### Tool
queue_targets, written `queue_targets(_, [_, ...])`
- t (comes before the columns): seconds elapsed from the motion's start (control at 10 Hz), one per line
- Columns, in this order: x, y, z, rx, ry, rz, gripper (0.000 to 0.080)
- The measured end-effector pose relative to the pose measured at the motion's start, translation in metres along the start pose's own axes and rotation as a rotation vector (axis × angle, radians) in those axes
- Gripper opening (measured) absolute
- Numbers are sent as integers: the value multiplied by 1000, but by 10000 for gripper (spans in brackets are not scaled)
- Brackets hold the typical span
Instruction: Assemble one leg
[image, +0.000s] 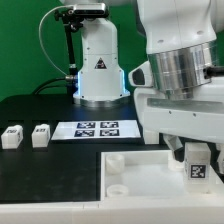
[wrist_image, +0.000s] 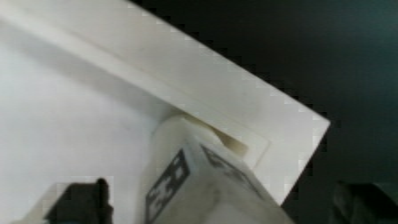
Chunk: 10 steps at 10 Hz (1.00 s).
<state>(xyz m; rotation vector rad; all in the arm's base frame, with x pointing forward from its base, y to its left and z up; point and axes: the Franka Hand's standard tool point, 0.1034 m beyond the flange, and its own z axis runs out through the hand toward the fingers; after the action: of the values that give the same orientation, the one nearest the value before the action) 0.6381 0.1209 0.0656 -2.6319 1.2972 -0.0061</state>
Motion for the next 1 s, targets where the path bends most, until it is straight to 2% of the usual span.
queue_targets(0.2, [2, 1, 0, -4, 4, -194, 648])
queue_targets(0.3, [3, 2, -1, -16, 11, -334, 648])
queue_targets(0.4, [3, 1, -3, -53, 32, -545, 649])
queue_targets(0.5, [5, 2, -4, -69, 39, -673, 649])
queue_targets(0.6, [6, 2, -3, -69, 59, -734, 649])
queue_targets(0.8, [7, 2, -2, -69, 61, -677, 386])
queue_targets(0.9, [7, 2, -2, -67, 62, -622, 288])
queue_targets(1.0, [8, 3, -2, -63, 66, -499, 288])
